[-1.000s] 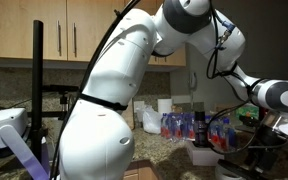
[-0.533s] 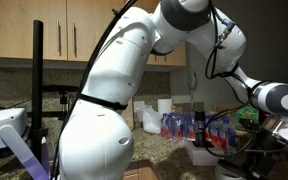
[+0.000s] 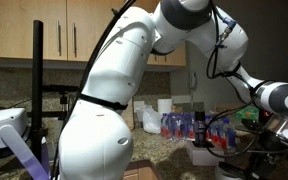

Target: Pick up the bottle and remote, then put them on the box

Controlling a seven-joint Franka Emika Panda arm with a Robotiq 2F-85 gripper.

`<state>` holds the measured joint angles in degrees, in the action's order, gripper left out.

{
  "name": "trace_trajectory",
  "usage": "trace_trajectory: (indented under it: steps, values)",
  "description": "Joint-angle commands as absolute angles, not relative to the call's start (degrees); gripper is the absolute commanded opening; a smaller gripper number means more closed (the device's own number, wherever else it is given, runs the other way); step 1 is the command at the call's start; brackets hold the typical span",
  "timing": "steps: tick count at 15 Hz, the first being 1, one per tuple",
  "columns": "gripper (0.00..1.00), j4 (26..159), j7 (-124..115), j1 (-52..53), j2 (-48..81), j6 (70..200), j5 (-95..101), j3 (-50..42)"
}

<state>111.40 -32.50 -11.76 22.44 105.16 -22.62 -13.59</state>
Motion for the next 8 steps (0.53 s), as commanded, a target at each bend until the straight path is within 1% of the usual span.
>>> trace_trajectory:
  steps: [1,5,8]
  values:
    - [0.19,112.36,-30.92,-12.64,20.94,104.46,-23.2,-13.75]
    - [0.19,112.38,-31.39,-12.15,20.36,104.57,-22.49,-13.93]
    - [0.19,113.44,-31.94,-10.86,16.89,105.21,-20.03,-14.05]
